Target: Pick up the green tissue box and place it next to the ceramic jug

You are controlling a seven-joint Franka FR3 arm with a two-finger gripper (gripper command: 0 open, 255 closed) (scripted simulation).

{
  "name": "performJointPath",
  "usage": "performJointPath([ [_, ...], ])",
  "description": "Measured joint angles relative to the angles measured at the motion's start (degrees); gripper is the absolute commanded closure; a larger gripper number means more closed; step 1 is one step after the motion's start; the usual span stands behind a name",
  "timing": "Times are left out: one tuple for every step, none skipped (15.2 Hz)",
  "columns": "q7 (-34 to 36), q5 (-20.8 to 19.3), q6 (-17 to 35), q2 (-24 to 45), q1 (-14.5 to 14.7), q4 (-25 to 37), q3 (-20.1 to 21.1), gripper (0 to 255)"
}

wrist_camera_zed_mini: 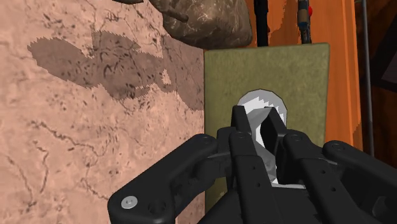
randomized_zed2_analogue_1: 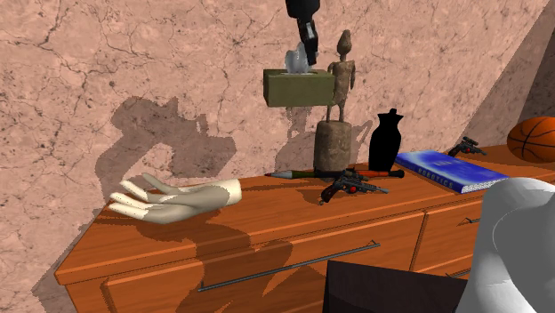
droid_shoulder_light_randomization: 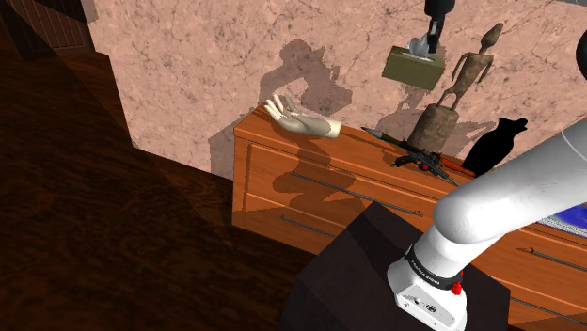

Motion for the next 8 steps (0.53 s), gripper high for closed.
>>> performJointPath([
  [-0.5, -0.2, 1.0, -1.0, -0.3, -1.6, -0.7, 255],
  [-1.6, -0.6, 1.3, -2.6, -0.8, -2.8, -1.4, 255],
  [-2.5, -0.8, 1.8, -3.6, -1.1, -3.6, -2.2, 255],
  [-3.5, -1.3, 2.5, -5.1, -1.6, -5.1, -3.0, 255],
  [-4.7, -1.7, 3.0, -6.5, -2.0, -6.2, -3.9, 255],
  [-5.6, -2.0, 3.3, -7.5, -2.4, -6.9, -4.6, 255],
  [-6.3, -2.4, 4.0, -8.7, -2.7, -8.3, -5.3, 255],
  [-7.4, -2.8, 4.6, -9.7, -3.1, -9.0, -6.3, 255],
])
